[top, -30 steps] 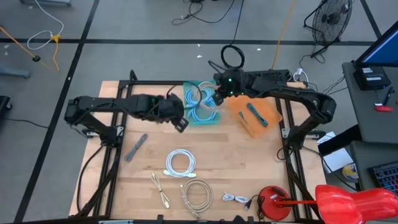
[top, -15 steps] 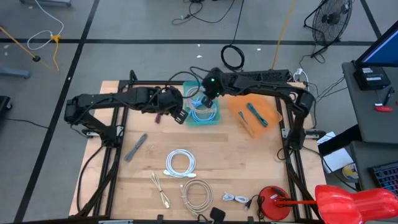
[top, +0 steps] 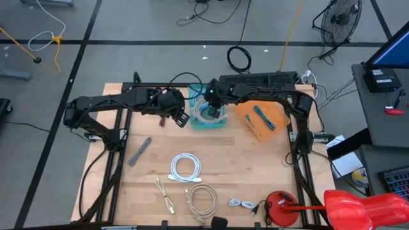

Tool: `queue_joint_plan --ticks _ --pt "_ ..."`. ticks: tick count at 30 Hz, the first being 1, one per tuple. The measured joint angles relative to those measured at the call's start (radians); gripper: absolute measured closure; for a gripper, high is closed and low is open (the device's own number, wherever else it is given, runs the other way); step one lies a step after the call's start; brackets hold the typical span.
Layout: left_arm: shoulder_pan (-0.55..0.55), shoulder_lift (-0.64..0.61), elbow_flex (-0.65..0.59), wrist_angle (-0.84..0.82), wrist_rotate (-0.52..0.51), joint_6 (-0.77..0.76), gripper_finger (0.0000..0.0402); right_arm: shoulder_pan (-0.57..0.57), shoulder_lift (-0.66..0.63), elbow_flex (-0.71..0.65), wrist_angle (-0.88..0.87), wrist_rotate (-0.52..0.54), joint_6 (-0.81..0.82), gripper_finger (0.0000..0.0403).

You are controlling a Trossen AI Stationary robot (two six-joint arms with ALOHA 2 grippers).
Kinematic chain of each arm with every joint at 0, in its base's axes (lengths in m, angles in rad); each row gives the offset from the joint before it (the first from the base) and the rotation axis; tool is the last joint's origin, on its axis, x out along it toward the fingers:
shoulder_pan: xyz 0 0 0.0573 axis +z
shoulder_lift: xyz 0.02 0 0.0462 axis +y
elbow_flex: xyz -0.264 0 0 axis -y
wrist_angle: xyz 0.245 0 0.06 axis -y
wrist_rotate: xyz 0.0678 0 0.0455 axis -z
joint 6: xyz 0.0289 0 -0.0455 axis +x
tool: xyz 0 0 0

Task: Pick & Place USB Port
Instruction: Put the top brown charger cable into the green bin

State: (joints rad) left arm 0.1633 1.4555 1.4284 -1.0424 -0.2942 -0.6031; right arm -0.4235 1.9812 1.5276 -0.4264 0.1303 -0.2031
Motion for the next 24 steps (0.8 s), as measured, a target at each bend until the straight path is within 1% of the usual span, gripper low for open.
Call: queue_joint_plan --ticks 7,11,18,24 --pt "0.000 -0.008 0.000 -0.009 -0.032 0.002 0.0257 0.007 0.000 0.000 -0.039 -0.005 0.025 0.0371" --pt "0.000 -0.005 0.000 -0.010 -0.040 0.004 0.0257 0.007 0.000 0.000 -0.067 -0.051 0.038 0.0371" --pt "0.000 -0.006 0.000 -0.009 -0.050 0.006 0.0257 0.018 0.000 0.000 -0.072 -0.056 0.030 0.0371" --pt "0.005 -0.006 0.000 -0.009 -0.055 -0.001 0.0257 0.022 0.000 -0.001 -0.074 -0.081 0.031 0.0371"
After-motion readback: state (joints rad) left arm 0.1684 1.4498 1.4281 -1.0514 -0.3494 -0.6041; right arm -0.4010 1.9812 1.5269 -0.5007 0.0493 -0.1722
